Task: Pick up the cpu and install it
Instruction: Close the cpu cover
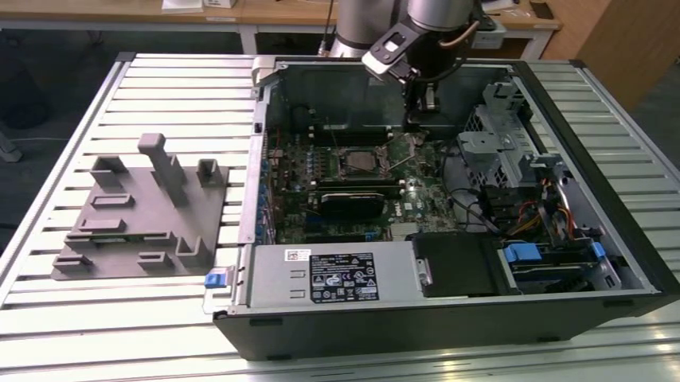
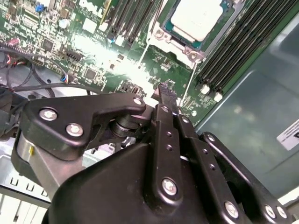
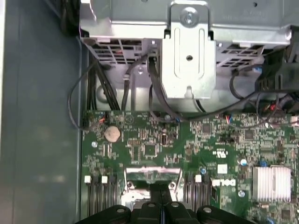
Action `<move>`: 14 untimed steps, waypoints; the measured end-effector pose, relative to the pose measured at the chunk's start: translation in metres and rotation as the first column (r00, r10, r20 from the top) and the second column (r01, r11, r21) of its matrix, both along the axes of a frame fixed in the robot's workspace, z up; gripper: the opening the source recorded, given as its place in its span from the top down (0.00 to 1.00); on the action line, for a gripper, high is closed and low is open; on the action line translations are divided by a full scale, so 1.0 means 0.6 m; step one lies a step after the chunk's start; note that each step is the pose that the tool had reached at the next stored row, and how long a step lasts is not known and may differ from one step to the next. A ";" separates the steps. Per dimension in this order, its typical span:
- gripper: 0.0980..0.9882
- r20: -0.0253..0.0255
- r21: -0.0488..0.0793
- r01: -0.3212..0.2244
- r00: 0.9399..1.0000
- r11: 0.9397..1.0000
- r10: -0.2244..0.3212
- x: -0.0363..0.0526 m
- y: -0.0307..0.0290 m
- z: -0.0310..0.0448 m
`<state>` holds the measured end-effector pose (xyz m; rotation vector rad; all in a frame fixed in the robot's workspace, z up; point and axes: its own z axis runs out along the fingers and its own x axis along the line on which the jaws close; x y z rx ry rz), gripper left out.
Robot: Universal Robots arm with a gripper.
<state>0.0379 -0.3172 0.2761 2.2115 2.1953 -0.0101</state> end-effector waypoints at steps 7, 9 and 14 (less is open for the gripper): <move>0.99 0.000 -0.001 0.000 1.000 1.000 0.000 0.012 0.0016 -0.004; 0.99 0.000 -0.001 0.000 1.000 1.000 0.000 0.015 0.0018 -0.005; 0.99 0.000 -0.002 0.000 1.000 1.000 0.000 0.020 0.0023 -0.006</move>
